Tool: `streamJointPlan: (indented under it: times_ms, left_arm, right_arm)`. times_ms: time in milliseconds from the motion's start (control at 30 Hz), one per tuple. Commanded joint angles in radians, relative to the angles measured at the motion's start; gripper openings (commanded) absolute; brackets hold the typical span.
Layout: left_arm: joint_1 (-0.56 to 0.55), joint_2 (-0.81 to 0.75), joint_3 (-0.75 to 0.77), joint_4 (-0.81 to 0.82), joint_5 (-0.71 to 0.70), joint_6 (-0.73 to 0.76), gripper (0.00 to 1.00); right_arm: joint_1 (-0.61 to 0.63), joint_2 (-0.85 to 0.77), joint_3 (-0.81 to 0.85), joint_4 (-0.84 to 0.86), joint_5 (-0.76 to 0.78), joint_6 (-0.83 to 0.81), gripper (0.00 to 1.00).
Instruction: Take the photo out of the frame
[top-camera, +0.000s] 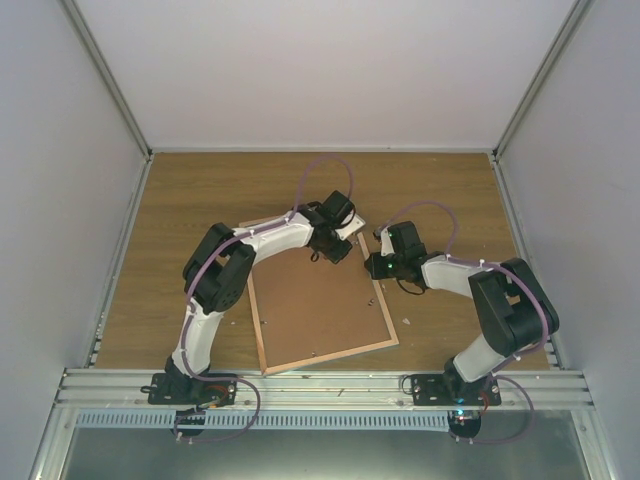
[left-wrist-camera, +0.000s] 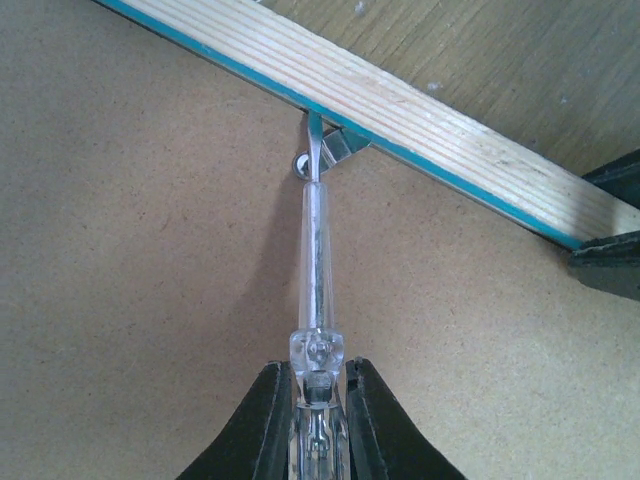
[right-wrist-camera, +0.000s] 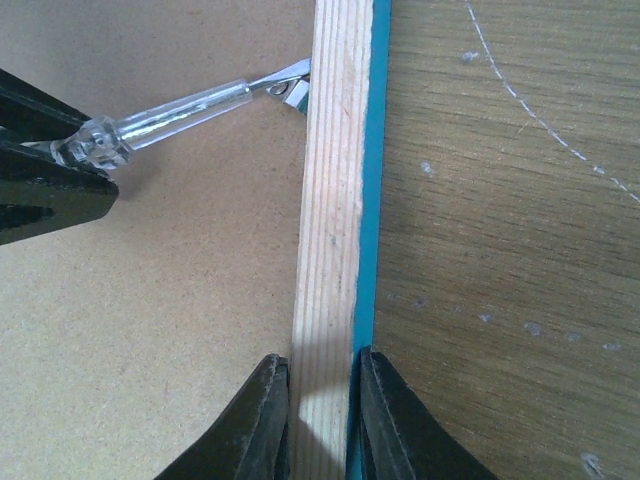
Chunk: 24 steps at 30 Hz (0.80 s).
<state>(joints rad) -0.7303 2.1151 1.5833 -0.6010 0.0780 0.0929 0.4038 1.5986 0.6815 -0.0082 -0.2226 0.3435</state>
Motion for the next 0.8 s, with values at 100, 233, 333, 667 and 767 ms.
streamJointPlan:
  times_ms: [100, 233, 333, 667, 767]
  left_arm:
    - [-0.021, -0.036, -0.044, -0.105, 0.08, 0.09, 0.0]
    - [-0.022, -0.061, -0.061, -0.11, 0.085, 0.118, 0.0]
    - [-0.021, -0.081, -0.069, -0.121, 0.053, 0.133, 0.0]
    - [-0.011, -0.184, -0.095, -0.079, 0.011, 0.051, 0.0]
    - [-0.011, -0.24, -0.137, -0.048, 0.013, -0.029, 0.0]
  right_arm:
    - [0.008, -0.012, -0.007, -0.015, -0.017, -0.07, 0.05]
    - [0.009, -0.016, -0.007, -0.019, -0.015, -0.072, 0.05]
    - [0.007, -0.02, -0.007, -0.021, -0.014, -0.074, 0.05]
    - [0.008, -0.036, -0.012, -0.026, 0.005, -0.052, 0.05]
    - [0.007, -0.046, -0.017, -0.026, 0.03, -0.021, 0.02]
